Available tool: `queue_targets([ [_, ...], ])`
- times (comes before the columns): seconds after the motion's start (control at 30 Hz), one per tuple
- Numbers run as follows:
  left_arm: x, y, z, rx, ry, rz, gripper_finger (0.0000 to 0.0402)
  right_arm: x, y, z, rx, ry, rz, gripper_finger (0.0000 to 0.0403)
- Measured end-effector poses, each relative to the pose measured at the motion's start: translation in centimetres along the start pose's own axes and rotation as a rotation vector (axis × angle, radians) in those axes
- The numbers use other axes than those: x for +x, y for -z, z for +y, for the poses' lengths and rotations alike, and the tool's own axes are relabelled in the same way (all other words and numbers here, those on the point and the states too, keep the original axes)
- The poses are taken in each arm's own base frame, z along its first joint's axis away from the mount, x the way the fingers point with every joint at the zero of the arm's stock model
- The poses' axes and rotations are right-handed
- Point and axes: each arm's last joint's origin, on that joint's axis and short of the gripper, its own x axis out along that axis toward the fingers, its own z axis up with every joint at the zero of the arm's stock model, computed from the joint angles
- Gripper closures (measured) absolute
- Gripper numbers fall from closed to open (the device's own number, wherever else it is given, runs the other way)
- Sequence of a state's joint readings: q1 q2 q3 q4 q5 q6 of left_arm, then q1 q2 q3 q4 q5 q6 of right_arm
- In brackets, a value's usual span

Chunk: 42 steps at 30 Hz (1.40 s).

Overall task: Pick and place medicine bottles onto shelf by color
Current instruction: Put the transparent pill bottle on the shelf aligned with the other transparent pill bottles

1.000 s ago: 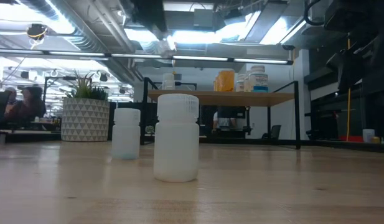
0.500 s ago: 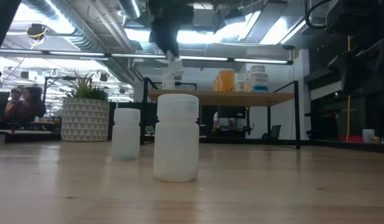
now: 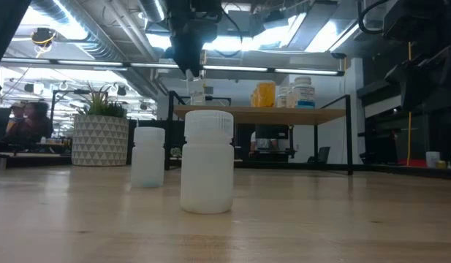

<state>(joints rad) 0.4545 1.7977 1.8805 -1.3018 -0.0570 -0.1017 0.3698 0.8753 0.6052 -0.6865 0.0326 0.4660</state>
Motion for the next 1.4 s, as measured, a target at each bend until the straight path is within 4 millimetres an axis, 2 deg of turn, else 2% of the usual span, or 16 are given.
queue_targets([
  [0.4,2.4,-0.9,0.3,0.000,-0.045,0.037,0.0285,0.0,0.1,0.0,-0.004,0.003,0.005,0.0085],
  [0.77,2.5,-1.2,2.0,-0.042,-0.106,0.016,0.0285,0.0,0.2,-0.1,-0.004,0.010,0.020,0.0085],
  [0.97,2.5,-1.0,1.1,-0.031,-0.034,0.033,0.0285,0.0,0.2,-0.1,-0.004,0.010,0.020,0.0085],
  [1.27,2.5,-0.8,0.2,0.027,-0.050,0.049,0.0283,0.0,0.2,-0.1,-0.004,0.010,0.020,0.0085],
  [1.4,2.5,-0.8,0.3,0.031,-0.074,0.045,0.0251,0.0,0.2,-0.1,-0.004,0.010,0.020,0.0085],
])
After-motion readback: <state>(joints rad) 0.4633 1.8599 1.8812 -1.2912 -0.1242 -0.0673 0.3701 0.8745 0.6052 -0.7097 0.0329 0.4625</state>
